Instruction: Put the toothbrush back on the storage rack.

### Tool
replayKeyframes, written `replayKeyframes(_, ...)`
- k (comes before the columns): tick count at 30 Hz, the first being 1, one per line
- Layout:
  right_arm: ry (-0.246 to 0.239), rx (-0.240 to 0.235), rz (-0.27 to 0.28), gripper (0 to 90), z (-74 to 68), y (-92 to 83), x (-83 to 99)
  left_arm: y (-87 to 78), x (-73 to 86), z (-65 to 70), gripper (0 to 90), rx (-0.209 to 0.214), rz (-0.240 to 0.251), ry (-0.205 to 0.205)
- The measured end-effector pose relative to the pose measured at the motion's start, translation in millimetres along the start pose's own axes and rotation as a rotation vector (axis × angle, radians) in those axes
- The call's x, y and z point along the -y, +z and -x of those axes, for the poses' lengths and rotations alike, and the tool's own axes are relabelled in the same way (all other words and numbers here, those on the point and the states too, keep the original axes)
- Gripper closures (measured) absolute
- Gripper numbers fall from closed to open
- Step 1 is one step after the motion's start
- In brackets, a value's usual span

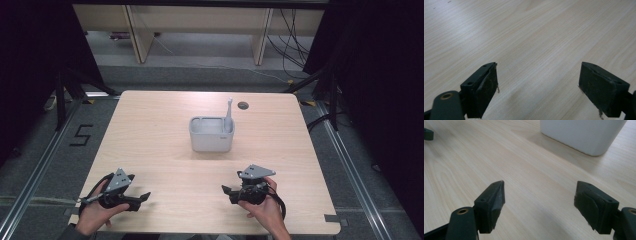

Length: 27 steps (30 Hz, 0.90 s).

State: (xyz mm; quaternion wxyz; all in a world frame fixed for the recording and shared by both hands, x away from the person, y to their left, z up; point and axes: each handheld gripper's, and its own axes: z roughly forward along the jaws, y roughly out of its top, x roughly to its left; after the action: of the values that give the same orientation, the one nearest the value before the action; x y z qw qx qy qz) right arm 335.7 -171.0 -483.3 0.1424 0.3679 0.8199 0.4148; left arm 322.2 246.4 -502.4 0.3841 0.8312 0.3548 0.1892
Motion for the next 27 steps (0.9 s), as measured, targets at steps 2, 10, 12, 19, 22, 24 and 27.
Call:
replayKeyframes(2, -0.004, -0.003, -0.004, 24.0, 0.9, -0.9, 2.2, 0.2, 0.2, 0.3, 15.2, -0.001, 0.0, -0.002)
replayKeyframes(10, 0.013, -0.016, -0.027, 21.9, -2.4, -6.7, 10.2, 0.3, 0.0, 0.6, 15.2, -0.003, -0.001, -0.002)
replayKeyframes(12, 0.023, -0.01, -0.024, 21.7, -3.3, -8.0, 11.5, 0.3, 0.0, 0.6, 15.1, -0.003, 0.0, -0.002)
replayKeyframes(19, 0.022, -0.007, -0.021, 20.1, -4.0, -15.9, 19.3, 0.5, 0.0, 1.7, 15.2, 0.0, 0.011, -0.007)
replayKeyframes(22, 0.027, -0.002, -0.017, 19.5, -4.3, -20.1, 23.6, 0.5, -0.1, 1.8, 15.2, 0.0, 0.01, -0.005)
replayKeyframes(24, 0.069, -0.004, -0.029, 19.2, -7.2, -23.2, 26.4, 0.1, -0.3, 0.6, 15.2, -0.009, -0.005, 0.012)
replayKeyframes(27, 0.021, -0.005, -0.017, 18.8, -4.0, -23.9, 29.7, 0.0, -0.5, 0.5, 15.2, -0.008, -0.006, 0.015)
